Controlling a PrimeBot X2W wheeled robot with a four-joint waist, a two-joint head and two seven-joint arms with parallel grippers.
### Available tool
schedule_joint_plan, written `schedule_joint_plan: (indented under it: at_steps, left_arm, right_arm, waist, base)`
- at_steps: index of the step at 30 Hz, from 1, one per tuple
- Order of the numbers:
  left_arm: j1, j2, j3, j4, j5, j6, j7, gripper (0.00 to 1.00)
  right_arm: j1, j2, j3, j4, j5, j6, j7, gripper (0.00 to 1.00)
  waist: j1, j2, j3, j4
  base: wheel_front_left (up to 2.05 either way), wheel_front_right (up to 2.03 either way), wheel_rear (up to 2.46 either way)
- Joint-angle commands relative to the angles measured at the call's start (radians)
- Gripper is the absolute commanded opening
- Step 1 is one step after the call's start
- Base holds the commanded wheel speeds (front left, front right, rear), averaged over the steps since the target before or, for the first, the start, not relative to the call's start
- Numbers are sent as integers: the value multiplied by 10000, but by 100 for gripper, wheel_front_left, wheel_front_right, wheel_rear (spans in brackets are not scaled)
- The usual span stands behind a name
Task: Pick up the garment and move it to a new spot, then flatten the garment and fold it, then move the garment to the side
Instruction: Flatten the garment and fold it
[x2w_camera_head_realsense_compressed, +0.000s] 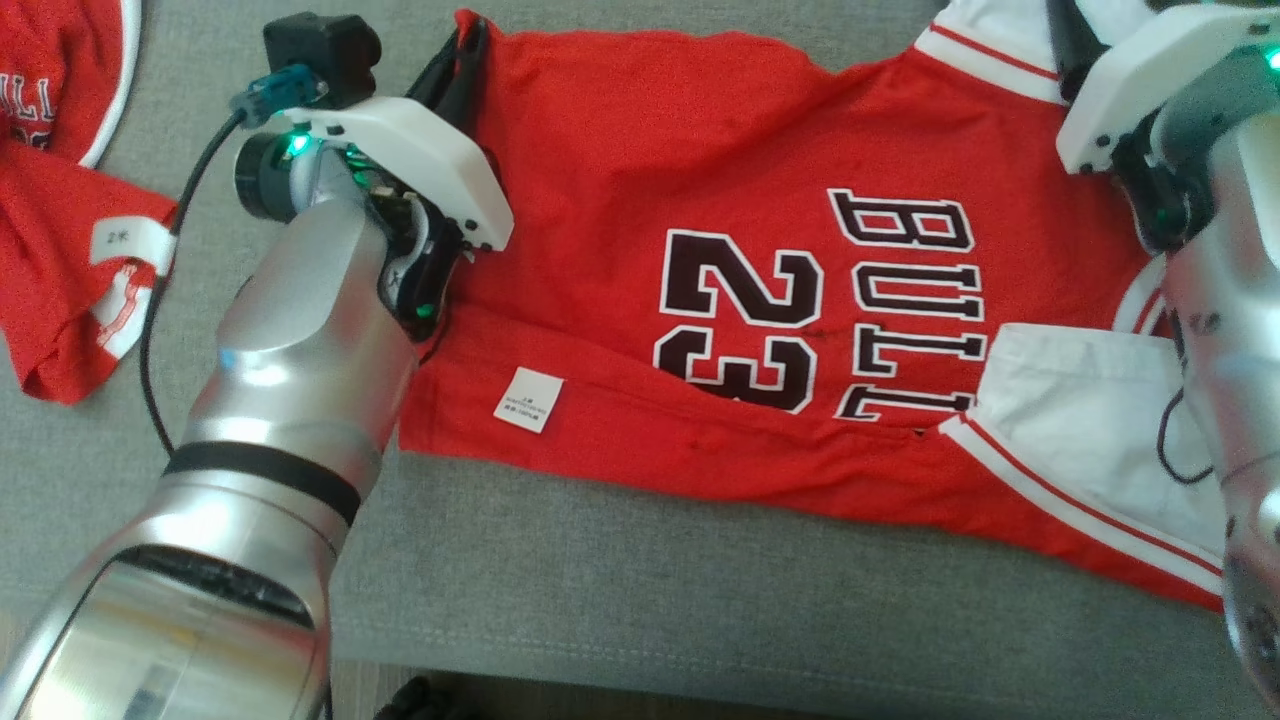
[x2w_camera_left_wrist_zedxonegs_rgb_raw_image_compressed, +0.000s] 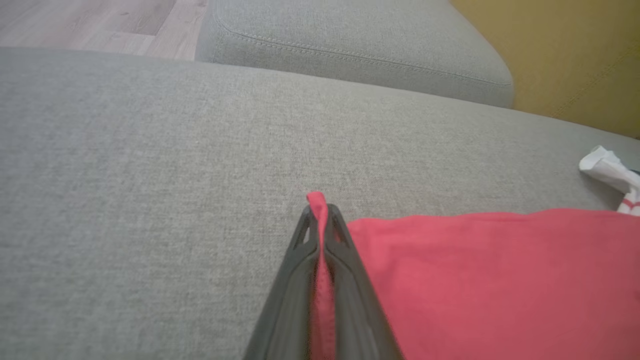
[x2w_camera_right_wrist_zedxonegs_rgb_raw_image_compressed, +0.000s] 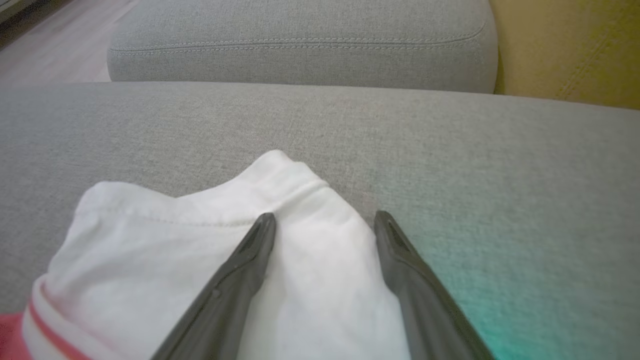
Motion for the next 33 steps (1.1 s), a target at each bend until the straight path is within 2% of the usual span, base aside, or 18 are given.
schedule_joint_plan:
  at_steps: [1, 3, 4, 5, 6, 12, 20, 27, 33]
  left_arm:
    - [-276, 303, 129, -251, -54, -57, -114, 0]
    - [-318, 303, -55, -249, -244, -57, -149, 0]
    - [-333, 302, -125, -230, -325, -57, -168, 0]
    - [-343, 302, -184, -204, -400, -58, -186, 0]
    - [-350, 302, -230, -168, -461, -58, -204, 0]
    - [-434, 338, -111, 9, -556, -23, -292, 0]
    - [238, 926, 763, -1342, -225, 224, -305, 0]
    - [1313, 1257, 1349, -2323, -68, 283, -307, 0]
    - [2509, 1447, 1897, -3426, -76, 337, -307, 0]
  right_arm:
    - [-221, 46, 179, -199, -66, -9, 27, 100]
    - [-521, 62, 365, 210, -66, -9, -29, 100]
    - [-636, 68, 466, 404, -66, -9, -16, 46]
    - [-737, 95, 538, 542, 0, -9, -55, 13]
    - [-821, 106, 612, 655, 70, -9, -101, 0]
    - [-1122, 50, 1119, 529, 548, -9, -945, 0]
    - [-536, -379, 1656, -828, 1419, -9, -1838, 0]
    - [863, -631, 1681, -2370, 1925, -9, -2157, 0]
    - [3003, -532, 1047, -4252, 1968, -9, -2636, 0]
  waist:
    - [-2, 0, 69, 58]
    - [-2, 0, 143, 56]
    - [-2, 0, 156, 52]
    - [-2, 0, 161, 43]
    - [-2, 0, 154, 27]
    - [-2, 0, 9, -138]
    - [-2, 0, -390, -395]
    - [-2, 0, -791, -618]
    - [-2, 0, -1103, -765]
  base:
    - [0, 0, 0]
    - [0, 0, 0]
    - [0, 0, 0]
    - [0, 0, 0]
    - [0, 0, 0]
    - [0, 0, 0]
    - [0, 0, 0]
    - [0, 0, 0]
    - [0, 0, 0]
